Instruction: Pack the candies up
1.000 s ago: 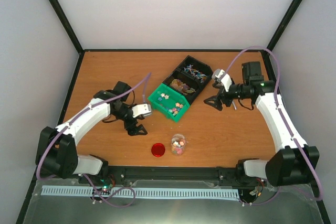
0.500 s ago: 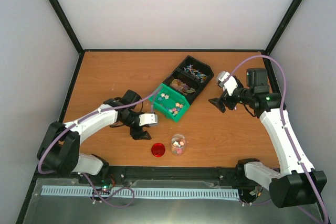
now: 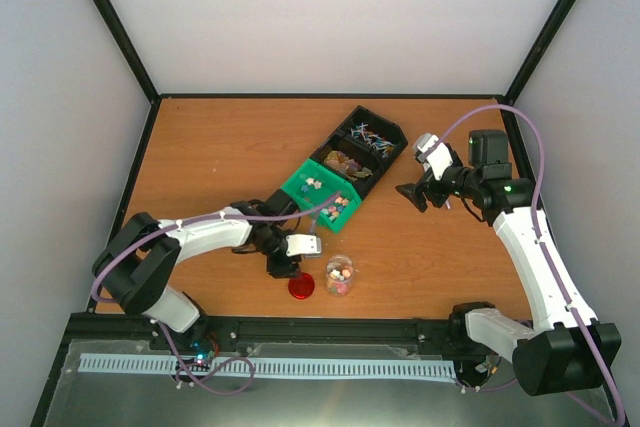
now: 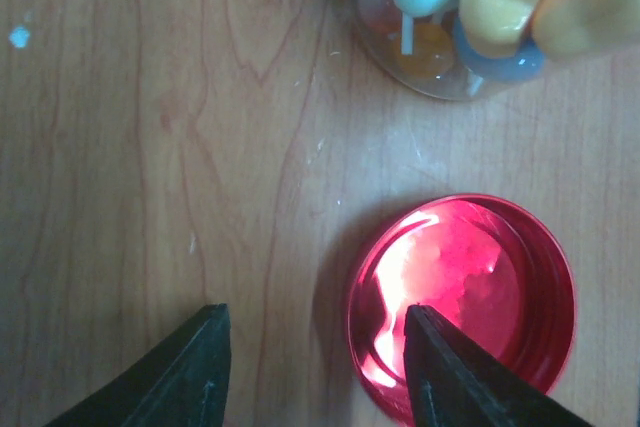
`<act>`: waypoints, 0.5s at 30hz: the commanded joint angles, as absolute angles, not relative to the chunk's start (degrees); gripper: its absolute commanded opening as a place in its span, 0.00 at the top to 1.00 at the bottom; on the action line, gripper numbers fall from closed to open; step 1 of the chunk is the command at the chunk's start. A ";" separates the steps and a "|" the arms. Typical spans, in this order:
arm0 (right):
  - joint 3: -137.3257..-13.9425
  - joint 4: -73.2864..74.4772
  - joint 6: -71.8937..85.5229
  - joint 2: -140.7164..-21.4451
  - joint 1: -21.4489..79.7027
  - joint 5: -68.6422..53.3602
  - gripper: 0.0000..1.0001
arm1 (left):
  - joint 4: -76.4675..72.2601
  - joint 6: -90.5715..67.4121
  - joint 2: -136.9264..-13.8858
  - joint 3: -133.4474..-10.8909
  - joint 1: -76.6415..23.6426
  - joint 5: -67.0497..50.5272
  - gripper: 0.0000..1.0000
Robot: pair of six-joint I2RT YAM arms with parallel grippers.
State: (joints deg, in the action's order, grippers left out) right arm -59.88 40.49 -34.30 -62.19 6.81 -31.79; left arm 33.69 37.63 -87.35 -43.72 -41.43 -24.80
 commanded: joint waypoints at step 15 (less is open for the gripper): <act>-61.16 45.99 -41.57 -60.80 7.12 -32.71 0.00 | 32.44 30.71 -89.10 -42.93 -40.70 -17.44 0.86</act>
State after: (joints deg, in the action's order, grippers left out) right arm -59.92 43.99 -38.65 -62.41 6.81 -31.22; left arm 30.37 33.01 -88.71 -43.66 -42.76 -19.49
